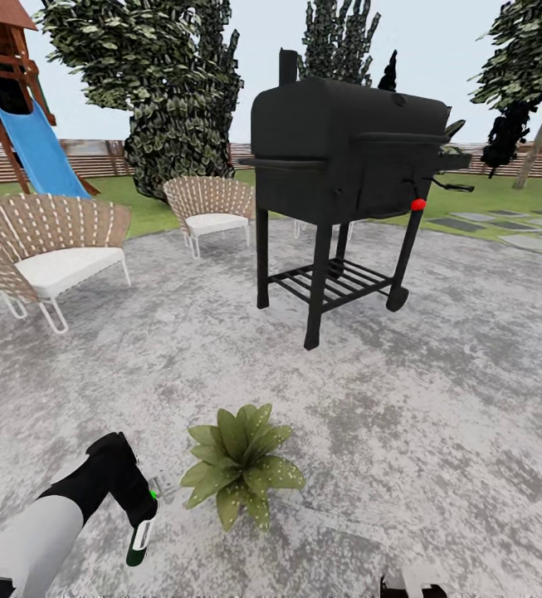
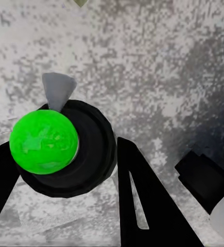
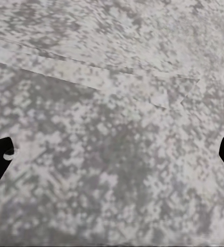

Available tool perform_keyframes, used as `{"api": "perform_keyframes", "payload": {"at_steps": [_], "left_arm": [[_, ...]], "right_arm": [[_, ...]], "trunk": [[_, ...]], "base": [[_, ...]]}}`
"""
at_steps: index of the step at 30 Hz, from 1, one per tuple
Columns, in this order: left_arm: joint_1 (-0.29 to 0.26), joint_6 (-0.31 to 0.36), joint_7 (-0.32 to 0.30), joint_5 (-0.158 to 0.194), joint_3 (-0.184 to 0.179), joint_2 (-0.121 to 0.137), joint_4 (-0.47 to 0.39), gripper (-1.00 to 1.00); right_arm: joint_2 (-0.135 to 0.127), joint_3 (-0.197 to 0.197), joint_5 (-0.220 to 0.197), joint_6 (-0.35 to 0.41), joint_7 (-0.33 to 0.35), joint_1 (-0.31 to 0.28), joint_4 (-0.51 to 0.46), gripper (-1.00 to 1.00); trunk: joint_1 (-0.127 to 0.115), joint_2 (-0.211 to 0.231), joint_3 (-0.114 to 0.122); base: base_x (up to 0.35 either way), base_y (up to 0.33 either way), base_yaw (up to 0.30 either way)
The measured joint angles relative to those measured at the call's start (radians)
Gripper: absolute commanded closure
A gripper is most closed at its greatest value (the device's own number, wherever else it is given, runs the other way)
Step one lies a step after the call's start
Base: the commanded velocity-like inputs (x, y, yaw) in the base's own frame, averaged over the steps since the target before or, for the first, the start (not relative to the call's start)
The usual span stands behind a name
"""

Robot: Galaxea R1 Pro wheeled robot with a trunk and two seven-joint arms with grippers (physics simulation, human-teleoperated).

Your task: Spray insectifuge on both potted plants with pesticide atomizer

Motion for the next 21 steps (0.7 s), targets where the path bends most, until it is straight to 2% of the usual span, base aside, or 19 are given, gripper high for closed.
{"api": "perform_keyframes", "payload": {"at_steps": [8, 11, 16, 18, 20, 21], "left_arm": [[0.000, 0.000, 0.001, -0.003, -0.004, -0.002, -0.001, 1.00], [0.000, 0.000, 0.008, -0.003, -0.003, -0.006, -0.001, 1.00], [0.000, -0.001, 0.006, -0.006, -0.008, -0.009, 0.001, 1.00], [0.000, 0.000, 0.006, -0.019, -0.037, -0.006, 0.001, 1.00], [0.000, 0.000, 0.011, -0.079, -0.119, -0.001, 0.004, 1.00], [0.000, 0.001, 0.013, -0.127, -0.156, 0.000, 0.002, 1.00]], "right_arm": [[0.000, 0.000, 0.000, 0.000, 0.000, 0.000, 0.000, -1.00], [0.000, 0.000, 0.000, 0.000, 0.001, 0.000, 0.000, -1.00], [0.000, -0.001, 0.000, 0.000, 0.000, 0.000, 0.000, -1.00], [0.000, -0.001, 0.000, 0.000, 0.000, 0.000, 0.000, -1.00], [0.000, -0.001, 0.000, 0.000, 0.000, 0.000, 0.000, -1.00], [0.000, -0.001, 0.000, 0.000, 0.000, 0.000, 0.000, -1.00]], "trunk": [[0.000, 0.000, 0.000], [0.000, 0.000, 0.000], [0.000, 0.000, 0.000], [0.000, 0.000, 0.000], [0.000, 0.000, 0.000], [0.000, 0.000, 0.000]], "base": [[-0.164, 0.267, -0.006], [-0.011, 0.288, -0.182], [-0.001, 0.041, -0.260], [0.000, 0.002, -0.268], [0.000, 0.001, -0.268], [0.000, 0.000, -0.269]]}}
